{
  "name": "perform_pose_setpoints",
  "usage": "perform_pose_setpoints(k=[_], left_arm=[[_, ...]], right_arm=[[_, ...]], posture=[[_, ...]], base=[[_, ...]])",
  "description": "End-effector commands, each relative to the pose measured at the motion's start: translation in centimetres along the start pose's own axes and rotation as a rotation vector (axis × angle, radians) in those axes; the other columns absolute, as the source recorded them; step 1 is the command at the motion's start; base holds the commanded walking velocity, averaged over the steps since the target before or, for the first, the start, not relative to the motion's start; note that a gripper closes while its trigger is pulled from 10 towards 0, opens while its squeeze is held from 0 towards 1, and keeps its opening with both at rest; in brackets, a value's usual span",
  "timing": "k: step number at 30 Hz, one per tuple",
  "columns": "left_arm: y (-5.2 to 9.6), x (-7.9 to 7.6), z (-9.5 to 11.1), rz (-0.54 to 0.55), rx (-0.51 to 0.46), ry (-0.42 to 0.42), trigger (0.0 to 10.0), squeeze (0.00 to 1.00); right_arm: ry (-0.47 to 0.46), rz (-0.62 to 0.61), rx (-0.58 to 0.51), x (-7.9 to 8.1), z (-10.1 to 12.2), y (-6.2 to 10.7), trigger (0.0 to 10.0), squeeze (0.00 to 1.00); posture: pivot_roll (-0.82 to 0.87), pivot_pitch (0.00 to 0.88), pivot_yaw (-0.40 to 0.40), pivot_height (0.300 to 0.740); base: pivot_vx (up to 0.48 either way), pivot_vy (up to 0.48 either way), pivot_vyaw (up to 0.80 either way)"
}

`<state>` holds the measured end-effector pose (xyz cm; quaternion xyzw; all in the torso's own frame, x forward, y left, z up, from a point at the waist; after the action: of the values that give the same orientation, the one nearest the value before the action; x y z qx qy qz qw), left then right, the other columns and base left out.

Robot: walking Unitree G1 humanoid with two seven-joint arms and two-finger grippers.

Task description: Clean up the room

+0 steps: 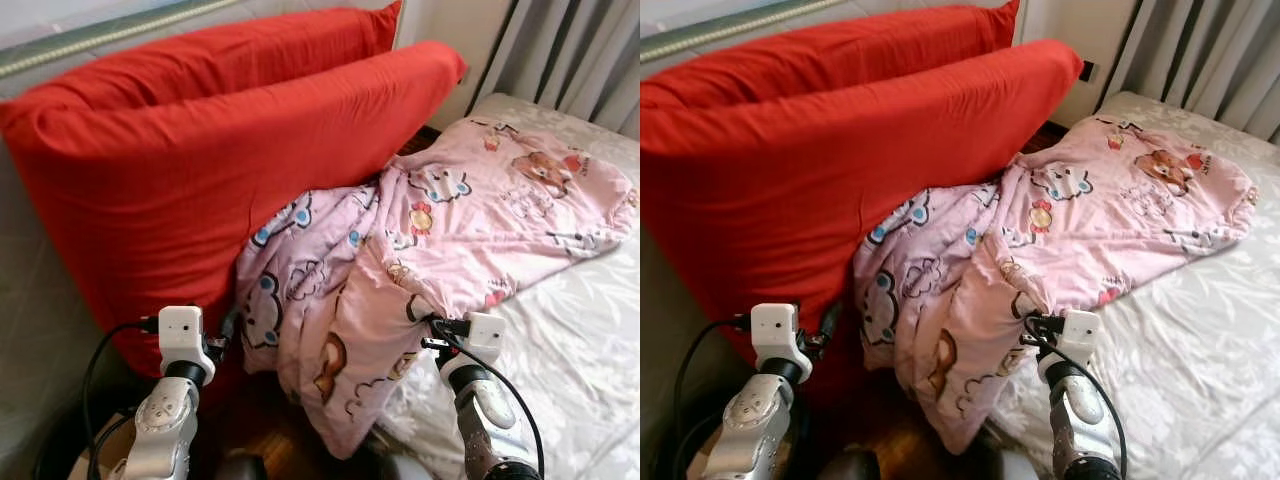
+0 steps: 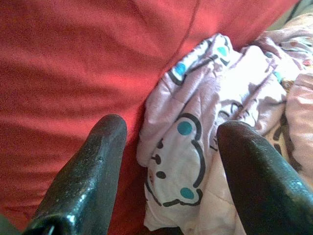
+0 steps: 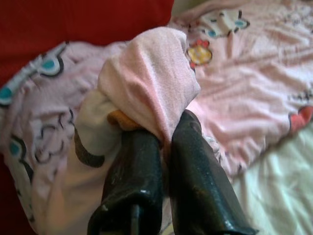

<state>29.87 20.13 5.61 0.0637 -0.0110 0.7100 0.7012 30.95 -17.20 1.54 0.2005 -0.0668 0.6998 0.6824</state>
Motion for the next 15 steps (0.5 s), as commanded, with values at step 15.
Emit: perform_pose_setpoints(k=[15], left_arm=[[2.5, 1.8, -8.4, 0.078, 0.362, 0.006, 10.0, 0.00]], right_arm=[[-0.028, -0.025, -0.030, 0.0, 0.2, 0.0, 10.0, 0.00]], posture=[[0.00, 0.000, -0.038, 0.740]], base=[[0.000, 0.000, 0.00]])
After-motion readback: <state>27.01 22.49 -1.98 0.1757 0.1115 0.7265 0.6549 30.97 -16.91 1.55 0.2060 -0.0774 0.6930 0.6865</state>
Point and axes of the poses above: a point about 5 cm out from each wrist's last joint towards the gripper, its own y axis pointing back from the gripper into the wrist, its own z axis along the axis of the wrist's last joint, x = y × z, the point moved 2 cm from there along -y, pointing out of the wrist towards the gripper, and after that the axes turned 6 degrees about -y, right-handed, at the moved point
